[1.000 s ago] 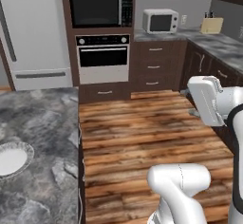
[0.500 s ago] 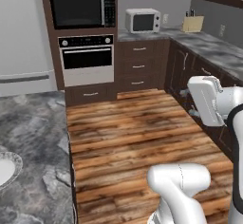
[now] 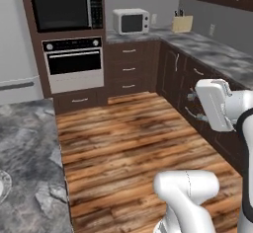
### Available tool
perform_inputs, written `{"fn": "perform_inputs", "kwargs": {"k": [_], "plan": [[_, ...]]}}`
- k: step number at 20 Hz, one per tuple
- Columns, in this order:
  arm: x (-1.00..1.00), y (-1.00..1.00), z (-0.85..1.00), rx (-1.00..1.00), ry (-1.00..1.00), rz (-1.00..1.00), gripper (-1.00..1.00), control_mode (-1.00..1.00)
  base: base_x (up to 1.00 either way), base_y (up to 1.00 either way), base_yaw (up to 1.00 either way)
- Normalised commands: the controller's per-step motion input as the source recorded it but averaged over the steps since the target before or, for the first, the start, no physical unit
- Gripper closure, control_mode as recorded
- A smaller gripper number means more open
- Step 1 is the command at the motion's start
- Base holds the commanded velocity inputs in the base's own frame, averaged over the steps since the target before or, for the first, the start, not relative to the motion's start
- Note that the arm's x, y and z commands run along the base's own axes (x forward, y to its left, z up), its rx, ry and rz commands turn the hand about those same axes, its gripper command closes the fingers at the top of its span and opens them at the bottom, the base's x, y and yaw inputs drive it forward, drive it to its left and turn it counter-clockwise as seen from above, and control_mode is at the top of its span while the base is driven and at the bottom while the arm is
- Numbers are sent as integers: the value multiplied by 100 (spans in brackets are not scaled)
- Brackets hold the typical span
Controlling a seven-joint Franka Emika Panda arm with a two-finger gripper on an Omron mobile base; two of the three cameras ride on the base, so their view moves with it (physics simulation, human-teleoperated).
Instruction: Move the bowls from the cabinet to the plates on the dining table.
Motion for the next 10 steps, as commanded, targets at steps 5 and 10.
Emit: {"fn": "perform_inputs", "kwargs": {"k": [5, 10], "plan": [[0, 0, 0, 0, 0, 0, -100, 100, 0, 0, -23], [0, 0, 0, 0, 0, 0, -100, 100, 0, 0, -22]]}}
